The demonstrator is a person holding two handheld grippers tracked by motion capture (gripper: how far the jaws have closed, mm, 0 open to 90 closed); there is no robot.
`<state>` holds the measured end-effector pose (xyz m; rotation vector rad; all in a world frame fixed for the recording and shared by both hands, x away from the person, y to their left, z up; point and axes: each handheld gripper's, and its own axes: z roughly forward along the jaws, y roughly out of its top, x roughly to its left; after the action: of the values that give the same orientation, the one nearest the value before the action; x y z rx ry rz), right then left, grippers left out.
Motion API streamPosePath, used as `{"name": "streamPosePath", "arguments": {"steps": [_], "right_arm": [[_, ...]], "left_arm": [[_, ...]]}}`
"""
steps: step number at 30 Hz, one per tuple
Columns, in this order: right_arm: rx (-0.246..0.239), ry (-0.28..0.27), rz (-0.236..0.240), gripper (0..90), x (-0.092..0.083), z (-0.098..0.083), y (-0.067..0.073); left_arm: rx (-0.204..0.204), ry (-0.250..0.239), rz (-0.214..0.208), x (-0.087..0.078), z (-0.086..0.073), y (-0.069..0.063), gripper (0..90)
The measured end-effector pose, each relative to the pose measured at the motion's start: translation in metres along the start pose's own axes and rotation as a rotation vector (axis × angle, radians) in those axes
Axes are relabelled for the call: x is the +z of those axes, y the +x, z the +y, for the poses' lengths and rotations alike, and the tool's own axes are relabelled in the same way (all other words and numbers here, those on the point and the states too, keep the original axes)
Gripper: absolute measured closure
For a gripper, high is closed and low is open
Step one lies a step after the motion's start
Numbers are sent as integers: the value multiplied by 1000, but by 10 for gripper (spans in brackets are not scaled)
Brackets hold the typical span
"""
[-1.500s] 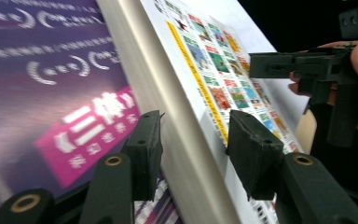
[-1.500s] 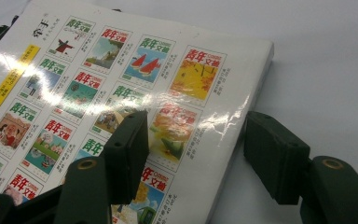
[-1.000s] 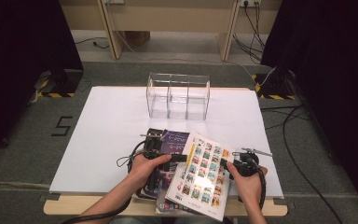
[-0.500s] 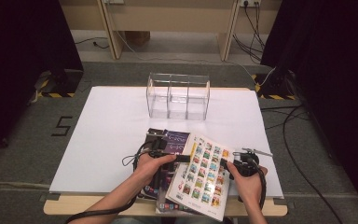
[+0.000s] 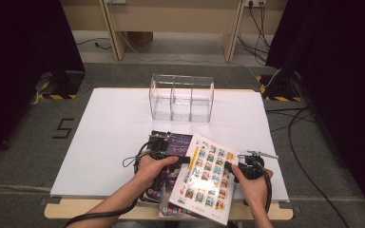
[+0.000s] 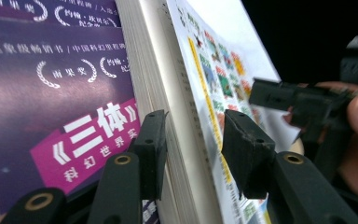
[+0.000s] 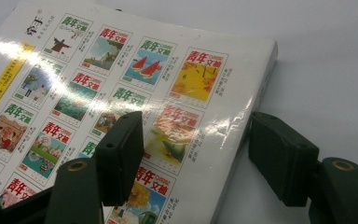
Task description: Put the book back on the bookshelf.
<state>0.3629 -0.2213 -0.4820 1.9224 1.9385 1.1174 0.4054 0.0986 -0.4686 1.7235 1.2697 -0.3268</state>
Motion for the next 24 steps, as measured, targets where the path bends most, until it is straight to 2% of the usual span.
{"name": "streamPosePath", "arguments": {"steps": [1, 2, 3, 4, 5, 7, 8, 10, 11, 12, 15, 17, 18, 21, 24], "right_arm": [[0, 0, 0, 360, 0, 0, 0], [5, 0, 0, 357, 0, 0, 0], [5, 0, 0, 357, 0, 0, 0], [5, 0, 0, 355, 0, 0, 1], [5, 1, -1, 354, 0, 0, 1], [1, 3, -1, 354, 0, 0, 1], [0, 1, 2, 354, 0, 0, 0], [5, 2, 4, 355, 0, 0, 0], [4, 2, 7, 355, 0, 0, 0], [6, 5, 9, 357, 0, 0, -1], [-2, 10, 18, 390, 0, 5, -4], [10, 1, 22, 389, -3, 10, -6], [17, -14, 31, 389, -4, 16, -9], [22, -9, 36, 389, -2, 23, -12], [32, 16, 59, 389, 8, 35, -12]], "left_arm": [[-17, -8, -18, 0, 0, 0, 598], [-57, -7, -84, 1, -2, -1, 615], [-57, -7, -84, 1, -2, -1, 627], [-68, 8, -114, 4, -4, -3, 627], [-55, 19, -107, 7, -6, -6, 620], [-21, 26, -54, 13, -8, -8, 616], [-35, 31, -52, 17, -9, -6, 653], [-24, 34, -48, 17, -9, -5, 740], [-27, 34, -57, 16, -9, -5, 740], [-32, 32, -70, 16, -9, -5, 784], [4, 25, -74, 13, -8, -10, 809], [26, 7, -73, 10, -9, -12, 810], [19, -4, -68, 7, -12, -9, 810], [8, -14, -61, 1, -15, -4, 809], [-14, -26, -59, -8, -19, 3, 809]]}}
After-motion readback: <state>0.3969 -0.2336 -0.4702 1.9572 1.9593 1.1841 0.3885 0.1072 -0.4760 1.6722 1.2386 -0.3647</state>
